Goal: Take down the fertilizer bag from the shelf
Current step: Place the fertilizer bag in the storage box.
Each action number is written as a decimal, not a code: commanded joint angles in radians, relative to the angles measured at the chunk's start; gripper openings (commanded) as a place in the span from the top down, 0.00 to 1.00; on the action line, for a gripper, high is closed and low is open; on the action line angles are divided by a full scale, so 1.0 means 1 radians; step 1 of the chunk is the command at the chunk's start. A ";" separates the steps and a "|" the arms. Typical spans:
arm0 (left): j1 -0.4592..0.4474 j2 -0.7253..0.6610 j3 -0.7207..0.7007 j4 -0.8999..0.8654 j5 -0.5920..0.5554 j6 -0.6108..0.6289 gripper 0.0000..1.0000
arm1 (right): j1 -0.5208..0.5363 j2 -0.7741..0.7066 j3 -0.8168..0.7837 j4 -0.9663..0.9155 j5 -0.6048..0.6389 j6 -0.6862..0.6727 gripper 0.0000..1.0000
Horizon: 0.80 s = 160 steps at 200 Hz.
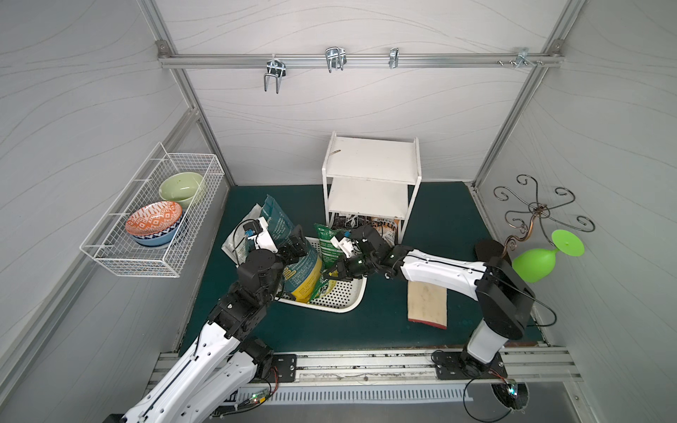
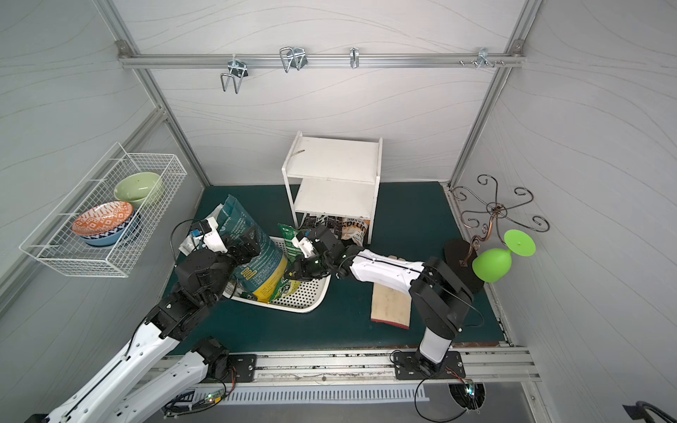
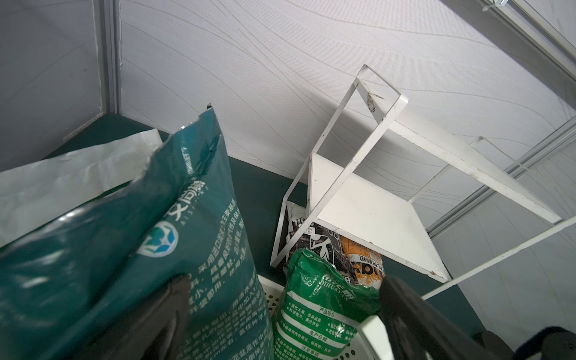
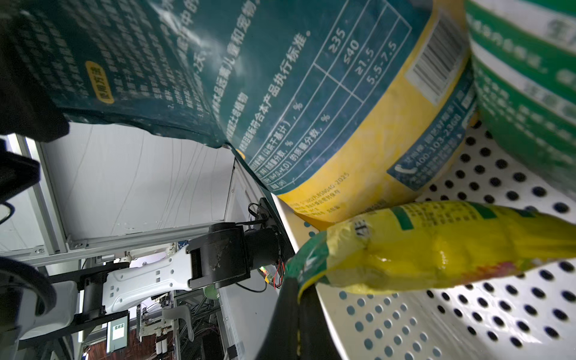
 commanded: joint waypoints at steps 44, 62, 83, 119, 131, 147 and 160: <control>0.008 -0.011 0.023 0.040 -0.016 0.009 0.01 | -0.079 0.044 0.139 -0.113 0.035 -0.133 0.80; 0.009 0.005 0.035 0.047 -0.007 0.021 0.01 | -0.085 0.037 0.193 -0.186 0.074 -0.188 0.66; 0.008 0.022 0.050 0.052 0.009 0.036 0.01 | -0.097 0.019 0.227 -0.238 0.100 -0.233 0.56; 0.008 0.040 0.076 0.063 0.062 0.068 0.01 | -0.115 -0.055 0.215 -0.317 0.162 -0.297 0.54; 0.009 0.048 0.090 0.061 0.093 0.088 0.01 | -0.120 -0.098 0.184 -0.348 0.196 -0.317 0.53; 0.009 0.060 0.117 0.060 0.148 0.121 0.01 | -0.128 -0.155 0.134 -0.397 0.240 -0.333 0.52; 0.009 0.071 0.140 0.059 0.201 0.149 0.01 | -0.135 -0.199 0.085 -0.442 0.277 -0.333 0.52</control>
